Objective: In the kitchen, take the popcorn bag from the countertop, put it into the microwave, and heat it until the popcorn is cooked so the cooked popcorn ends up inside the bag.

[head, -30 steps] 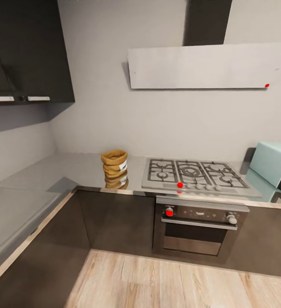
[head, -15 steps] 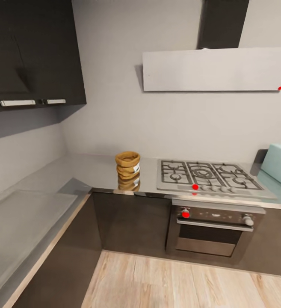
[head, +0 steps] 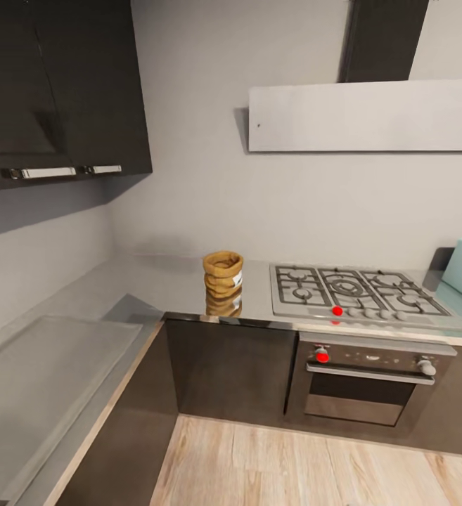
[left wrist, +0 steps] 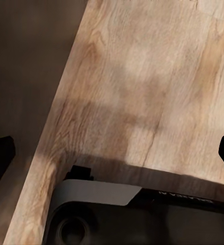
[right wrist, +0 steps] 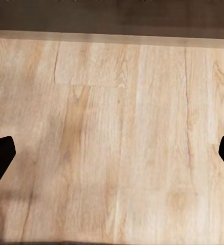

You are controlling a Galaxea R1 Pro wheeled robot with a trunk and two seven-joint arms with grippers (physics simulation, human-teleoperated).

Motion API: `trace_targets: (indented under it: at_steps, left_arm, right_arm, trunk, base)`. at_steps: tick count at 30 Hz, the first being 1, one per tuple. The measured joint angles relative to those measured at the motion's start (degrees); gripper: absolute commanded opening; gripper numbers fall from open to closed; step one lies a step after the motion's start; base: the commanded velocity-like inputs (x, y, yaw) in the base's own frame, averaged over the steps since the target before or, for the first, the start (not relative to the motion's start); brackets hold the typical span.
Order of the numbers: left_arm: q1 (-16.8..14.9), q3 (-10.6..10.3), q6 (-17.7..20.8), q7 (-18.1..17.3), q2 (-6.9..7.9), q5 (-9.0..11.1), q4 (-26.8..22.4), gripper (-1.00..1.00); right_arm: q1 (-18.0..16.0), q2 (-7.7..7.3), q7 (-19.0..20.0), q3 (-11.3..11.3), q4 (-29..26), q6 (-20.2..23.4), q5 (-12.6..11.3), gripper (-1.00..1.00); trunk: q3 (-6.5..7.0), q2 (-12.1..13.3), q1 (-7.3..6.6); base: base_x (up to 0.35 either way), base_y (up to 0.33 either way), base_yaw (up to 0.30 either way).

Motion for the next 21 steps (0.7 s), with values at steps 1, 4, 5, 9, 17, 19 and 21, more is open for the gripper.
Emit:
trace_targets:
  at_steps: [1,4,5,9,17,19,21]
  left_arm:
    - [-0.03,0.03,0.00,0.01,0.00,0.04,0.02,1.00]
    - [-0.08,-0.07,0.00,0.09,-0.05,-0.02,0.03,1.00]
    - [-0.10,-0.09,0.00,0.09,-0.06,-0.04,0.03,1.00]
    - [-0.11,-0.06,0.00,0.10,-0.08,-0.05,0.04,1.00]
    - [-0.08,-0.01,0.00,0.11,-0.09,0.06,0.03,1.00]
    - [-0.08,-0.02,0.00,0.11,-0.09,0.04,0.03,1.00]
    - [-0.09,0.01,0.00,0.11,-0.09,0.07,0.04,1.00]
  right_arm:
    - [0.00,0.00,0.00,0.01,0.00,0.03,0.00,1.00]
    - [0.00,0.00,0.02,0.02,0.00,0.02,0.00,1.00]
    - [0.00,0.00,0.01,0.01,0.00,0.02,0.00,1.00]
    - [0.00,0.00,0.04,0.02,0.00,0.02,0.01,1.00]
    - [0.00,0.09,0.09,0.07,0.00,0.06,0.00,1.00]
    - [0.00,0.03,0.10,0.07,0.00,0.06,0.01,1.00]
    - [0.00,0.05,0.09,0.06,0.00,0.06,0.00,1.00]
  trunk:
    - [0.18,0.40,-0.22]
    - [0.72,1.61,-0.88]
    - [0.90,2.01,-1.10]
    - [1.62,3.61,-1.99]
    - [3.06,6.83,-3.74]
    - [3.42,7.63,-4.18]
    - [3.78,8.44,-4.62]
  base:
    - [0.000,0.001,0.000]
    - [0.000,0.000,0.000]
    - [0.000,0.000,0.000]
    - [0.051,-0.041,0.000]
    - [0.088,-0.037,0.000]
    - [0.003,-0.001,0.000]
    - [0.001,0.000,0.000]
